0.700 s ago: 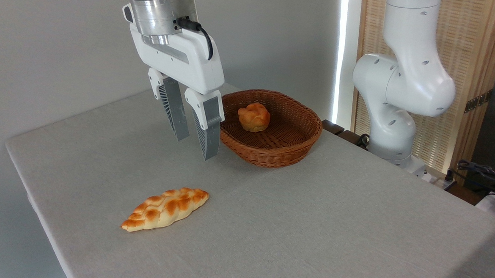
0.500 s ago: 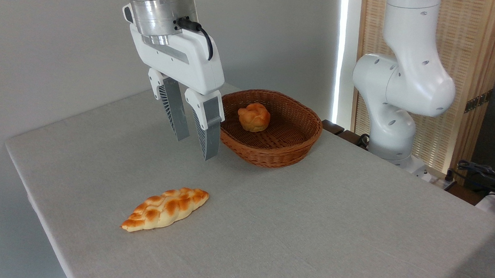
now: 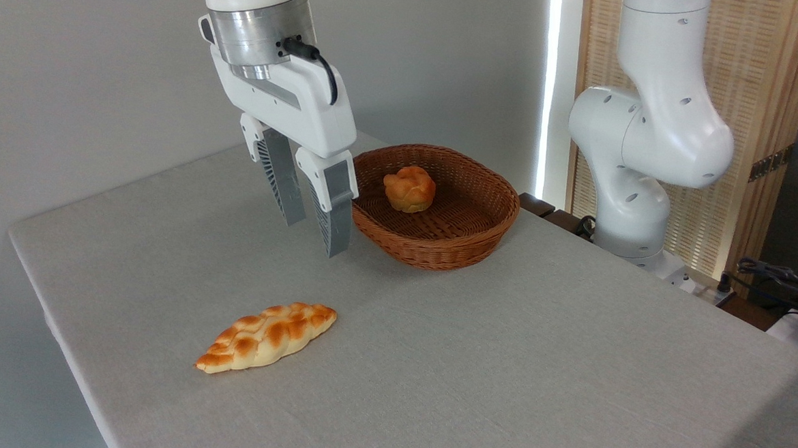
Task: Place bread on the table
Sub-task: 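Move the open gripper over the wicker basket toward the round roll, then lower the gripper into the basket onto the round bread roll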
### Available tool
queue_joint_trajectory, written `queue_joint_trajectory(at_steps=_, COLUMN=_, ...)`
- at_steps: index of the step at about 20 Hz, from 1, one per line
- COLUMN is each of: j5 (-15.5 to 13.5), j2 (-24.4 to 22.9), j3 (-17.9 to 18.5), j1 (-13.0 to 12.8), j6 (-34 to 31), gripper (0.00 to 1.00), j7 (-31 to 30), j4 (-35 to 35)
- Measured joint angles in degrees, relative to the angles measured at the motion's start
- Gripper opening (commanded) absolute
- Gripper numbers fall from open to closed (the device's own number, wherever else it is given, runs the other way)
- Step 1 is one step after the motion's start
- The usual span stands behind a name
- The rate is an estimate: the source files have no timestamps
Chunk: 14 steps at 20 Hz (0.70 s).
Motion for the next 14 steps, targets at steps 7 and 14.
queue_joint_trajectory(at_steps=7, j5=-2.4, j2=-7.62, j3=-0.24, j1=-4.03, j6=-0.19, gripper=1.0, j7=0.0, j4=-7.28)
queue_joint_trajectory(at_steps=14, j5=-4.27, j2=-30.11, j3=4.26, j1=-20.48, j6=-7.07, gripper=1.0, j7=-0.07, j4=-27.1)
